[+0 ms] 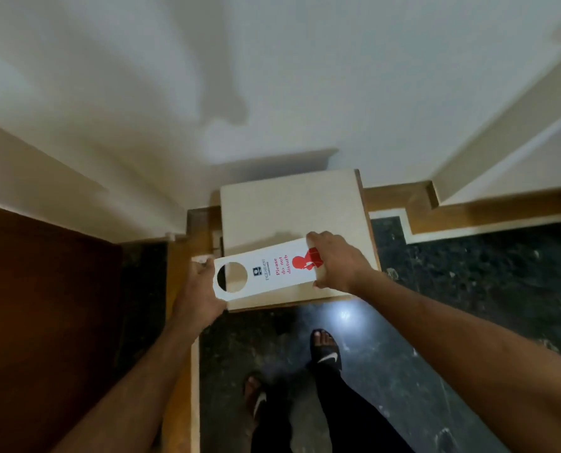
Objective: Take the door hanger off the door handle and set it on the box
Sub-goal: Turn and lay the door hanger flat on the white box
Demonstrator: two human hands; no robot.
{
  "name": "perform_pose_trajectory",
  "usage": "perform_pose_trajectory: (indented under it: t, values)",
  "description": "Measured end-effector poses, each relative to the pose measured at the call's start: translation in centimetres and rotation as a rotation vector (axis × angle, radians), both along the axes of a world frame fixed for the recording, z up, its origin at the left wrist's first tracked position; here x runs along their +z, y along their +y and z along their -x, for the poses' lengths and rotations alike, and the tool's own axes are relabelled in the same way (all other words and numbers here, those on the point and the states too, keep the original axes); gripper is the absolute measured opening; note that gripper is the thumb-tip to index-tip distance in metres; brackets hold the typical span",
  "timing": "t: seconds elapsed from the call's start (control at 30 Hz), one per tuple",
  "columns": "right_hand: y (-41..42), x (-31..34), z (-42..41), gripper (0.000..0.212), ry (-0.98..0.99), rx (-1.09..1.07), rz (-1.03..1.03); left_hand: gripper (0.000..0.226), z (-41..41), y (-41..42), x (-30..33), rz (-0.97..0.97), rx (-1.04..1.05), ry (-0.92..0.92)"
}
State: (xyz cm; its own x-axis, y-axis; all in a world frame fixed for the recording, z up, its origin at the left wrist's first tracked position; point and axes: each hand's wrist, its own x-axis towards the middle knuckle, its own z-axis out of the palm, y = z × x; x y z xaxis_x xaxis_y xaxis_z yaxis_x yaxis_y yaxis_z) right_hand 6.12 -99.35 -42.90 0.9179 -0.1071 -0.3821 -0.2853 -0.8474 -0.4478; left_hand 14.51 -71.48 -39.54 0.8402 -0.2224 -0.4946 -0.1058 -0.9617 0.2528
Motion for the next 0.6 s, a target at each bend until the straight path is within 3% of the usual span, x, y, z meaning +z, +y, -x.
perform_pose_trajectory:
  t: [0.17, 0.3, 0.43, 0.6]
  values:
    - [-0.5, -11.0, -0.4, 0.103, 0.123, -0.032, 0.217, 0.094, -1.8, -2.3, -10.7, -0.009, -0.093, 0.081]
    - [-0.8, -16.8, -0.4, 0.104, 0.196, -0.048, 0.331, 0.099, -2.7, -3.1, -17.5, -0.111, -0.189, 0.059]
    - [-0.7, -18.9, -0.4, 0.109, 0.272, -0.112, 0.263, 0.104, -2.6, -3.4, -20.9, -0.209, -0.202, 0.079]
    - [-0.2, -17.0, 0.1, 0.131, 0.349, -0.146, 0.254, 0.123, -2.0, -3.6, -19.4, -0.247, -0.245, 0.069]
